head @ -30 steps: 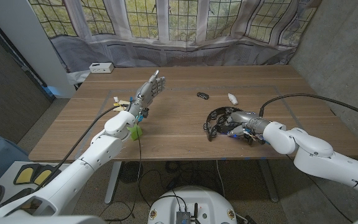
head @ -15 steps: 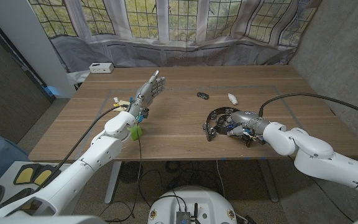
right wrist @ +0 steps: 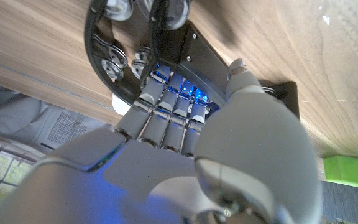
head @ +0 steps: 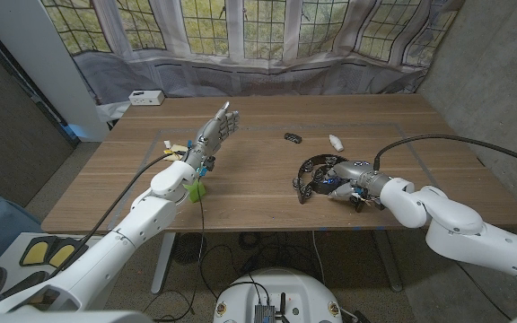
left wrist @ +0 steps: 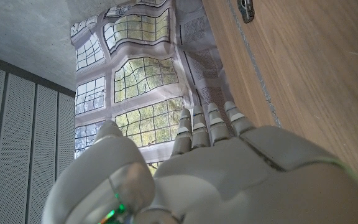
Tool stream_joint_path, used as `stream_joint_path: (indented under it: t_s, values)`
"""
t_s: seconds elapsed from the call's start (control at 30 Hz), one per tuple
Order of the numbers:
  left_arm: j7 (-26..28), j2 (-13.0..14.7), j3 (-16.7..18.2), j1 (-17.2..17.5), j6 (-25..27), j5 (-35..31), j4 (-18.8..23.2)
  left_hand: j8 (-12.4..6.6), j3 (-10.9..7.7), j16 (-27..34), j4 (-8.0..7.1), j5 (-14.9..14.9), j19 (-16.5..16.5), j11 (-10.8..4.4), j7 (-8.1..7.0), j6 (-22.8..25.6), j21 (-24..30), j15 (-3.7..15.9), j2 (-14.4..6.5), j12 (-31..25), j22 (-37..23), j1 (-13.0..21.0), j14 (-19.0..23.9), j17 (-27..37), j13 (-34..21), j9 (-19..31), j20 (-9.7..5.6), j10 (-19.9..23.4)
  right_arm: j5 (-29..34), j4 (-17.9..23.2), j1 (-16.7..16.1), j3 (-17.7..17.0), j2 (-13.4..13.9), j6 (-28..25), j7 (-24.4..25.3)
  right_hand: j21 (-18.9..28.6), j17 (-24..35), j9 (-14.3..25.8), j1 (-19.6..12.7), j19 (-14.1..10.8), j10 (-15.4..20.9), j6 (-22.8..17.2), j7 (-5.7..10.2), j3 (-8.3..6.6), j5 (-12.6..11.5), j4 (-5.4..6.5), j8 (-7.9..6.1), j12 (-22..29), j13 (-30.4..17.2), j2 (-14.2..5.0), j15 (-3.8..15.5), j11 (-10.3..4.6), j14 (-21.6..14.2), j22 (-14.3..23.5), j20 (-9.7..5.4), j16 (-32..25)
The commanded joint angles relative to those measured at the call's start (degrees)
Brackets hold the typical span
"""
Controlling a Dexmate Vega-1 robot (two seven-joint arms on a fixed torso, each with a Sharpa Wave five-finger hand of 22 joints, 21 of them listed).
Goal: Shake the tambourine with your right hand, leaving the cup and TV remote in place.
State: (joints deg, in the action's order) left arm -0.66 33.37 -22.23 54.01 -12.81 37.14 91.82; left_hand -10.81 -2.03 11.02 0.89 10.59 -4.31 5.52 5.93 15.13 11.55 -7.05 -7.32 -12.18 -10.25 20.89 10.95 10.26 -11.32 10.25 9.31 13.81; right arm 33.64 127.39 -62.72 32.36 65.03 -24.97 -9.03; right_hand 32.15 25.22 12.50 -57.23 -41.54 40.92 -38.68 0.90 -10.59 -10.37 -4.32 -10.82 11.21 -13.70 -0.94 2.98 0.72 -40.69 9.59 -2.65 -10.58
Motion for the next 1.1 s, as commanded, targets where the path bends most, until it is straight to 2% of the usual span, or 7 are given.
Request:
stream_joint_path:
  t_s: [0.03, 0.13, 0.4, 0.57, 0.67, 0.83, 1.1]
  values:
    - [-0.57, 0.56, -0.32, 0.16, 0.93, 0.13, 0.63, -0.14, -0.44, -0.07, -0.09, -0.08, 0.06, -0.27, -0.12, 0.61, -0.09, 0.17, 0.03, -0.2, -0.2, -0.37, 0.15, 0.23, -0.21, 0.09, 0.6, 0.42, 4.52, 4.44, -1.78, -1.51, 1.36, -2.51, -0.57, -0.75, -0.34, -0.01, 1.29, 0.59, 0.17, -0.2, 0.05, 0.19, -0.07, 0.41, -0.4, 0.38, 0.08, -0.04, -0.36, 0.26, 1.15, 0.18, 0.77, 0.12]
    - [-0.56, 0.6, -0.2, 0.27, 0.83, 0.22, 0.72, -0.14, -0.45, -0.06, -0.09, -0.08, 0.07, -0.24, -0.1, 0.61, -0.1, 0.2, 0.03, -0.2, -0.2, -0.37, 0.17, 0.23, -0.22, 0.1, 0.63, 0.43, 4.65, 5.3, -2.55, -2.42, 1.76, -2.56, -0.13, -1.46, -0.8, -0.06, 2.04, 1.58, -0.81, 0.6, 0.37, 0.29, -0.17, 0.6, -0.23, 0.09, 0.24, -0.03, -0.4, 0.74, 2.41, 0.17, 0.82, 0.35]
    - [-0.83, 0.62, -0.24, 0.27, 0.62, 0.23, 0.76, -0.16, -0.49, -0.06, -0.07, -0.08, 0.06, -0.36, -0.09, 0.69, -0.08, 0.26, 0.02, -0.22, -0.2, -0.38, 0.18, 0.23, -0.22, 0.1, 0.62, 0.48, 3.32, 7.57, -5.5, -6.03, 2.99, -2.91, 2.19, -4.24, -1.94, -0.17, 4.75, 5.58, -3.2, 2.8, 1.26, 0.49, -0.36, 1.53, -0.08, -0.18, 0.58, -0.69, -0.78, 0.09, 6.46, 0.09, 2.03, 0.49]
    - [-0.87, 0.44, -0.39, 0.18, 0.67, 0.26, 0.63, -0.15, -0.52, -0.06, -0.06, -0.08, 0.0, -0.24, -0.06, 0.71, -0.06, 0.19, 0.03, -0.23, -0.2, -0.4, 0.17, 0.23, -0.22, 0.1, 0.6, 0.52, -2.71, 8.15, -9.58, -11.31, 3.32, -2.27, 6.63, -6.1, -2.51, -0.18, 7.12, 8.06, -5.12, 4.57, 1.46, 0.83, -0.3, 2.47, 0.08, -0.25, 0.61, -1.22, -1.37, 0.03, 9.27, 0.09, 2.61, 0.51]
    - [-0.9, 0.41, -0.44, 0.22, 0.62, 0.24, 0.62, -0.14, -0.54, -0.06, -0.05, -0.08, -0.01, -0.18, -0.11, 0.7, -0.05, 0.27, 0.03, -0.21, -0.2, -0.42, 0.16, 0.23, -0.22, 0.1, 0.57, 0.47, -5.86, 8.15, -12.06, -14.24, 3.08, -1.31, 9.8, -7.12, -2.96, -0.2, 8.53, 8.92, -6.75, 5.93, 0.67, 0.91, -0.24, 2.98, 0.2, -0.34, 0.65, -1.73, -1.81, 0.64, 11.23, 0.07, 2.88, 0.51]
    - [-0.82, 0.32, -0.42, 0.3, 0.21, 0.05, 0.63, -0.13, -0.56, -0.06, -0.04, -0.08, -0.03, -0.16, -0.12, 0.7, -0.05, 0.26, 0.03, -0.2, -0.2, -0.43, 0.17, 0.23, -0.22, 0.1, 0.54, 0.46, -9.07, 7.72, -15.44, -17.75, 1.68, 0.59, 15.12, -8.76, -3.79, -0.26, 9.56, 10.41, -9.87, 7.7, -0.34, 0.59, -0.21, 3.11, 0.25, -0.7, 0.83, -2.46, -2.67, 2.13, 14.41, 0.05, 2.61, 0.59]
    - [-0.78, 0.23, -0.33, 0.27, -0.3, -0.15, 0.68, -0.03, -0.62, -0.16, -0.01, -0.08, -0.04, -0.31, -0.14, 0.48, -0.04, 0.26, 0.03, -0.07, -0.2, -0.45, -0.09, 0.23, -0.22, 0.1, 0.57, 0.12, -12.04, 6.2, -18.24, -20.8, -1.84, 4.61, 21.45, -10.68, -4.55, -0.43, 12.01, 11.85, -13.17, 11.67, -0.93, 0.34, -0.1, 4.06, 0.73, -0.8, 1.2, -4.09, -3.62, 2.82, 16.95, 0.05, 2.94, 0.21]
